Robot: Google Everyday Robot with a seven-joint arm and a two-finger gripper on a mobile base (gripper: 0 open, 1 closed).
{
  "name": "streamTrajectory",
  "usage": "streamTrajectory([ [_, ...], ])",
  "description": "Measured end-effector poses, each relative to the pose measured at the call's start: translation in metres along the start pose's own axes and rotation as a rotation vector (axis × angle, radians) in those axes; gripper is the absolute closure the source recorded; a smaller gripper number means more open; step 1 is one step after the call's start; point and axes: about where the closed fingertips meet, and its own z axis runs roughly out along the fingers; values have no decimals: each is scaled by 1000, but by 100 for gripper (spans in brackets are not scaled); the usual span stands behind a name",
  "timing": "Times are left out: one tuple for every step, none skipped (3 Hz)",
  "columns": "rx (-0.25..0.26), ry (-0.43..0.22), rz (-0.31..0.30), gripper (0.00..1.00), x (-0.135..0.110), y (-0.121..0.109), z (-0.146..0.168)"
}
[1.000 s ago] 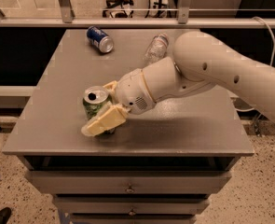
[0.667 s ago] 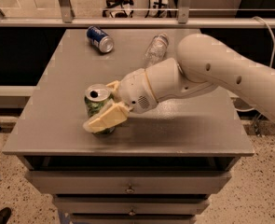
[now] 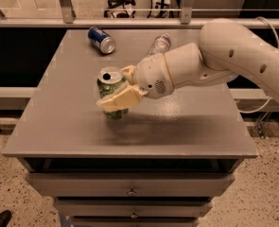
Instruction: Pick green can
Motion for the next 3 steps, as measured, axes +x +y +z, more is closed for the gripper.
streamTrajectory([
  [31,-23,13,100,-10,-15,-25],
  [81,-22,51,100,-14,-34,-52],
  [90,-22,57,100,-15,-37,-57],
])
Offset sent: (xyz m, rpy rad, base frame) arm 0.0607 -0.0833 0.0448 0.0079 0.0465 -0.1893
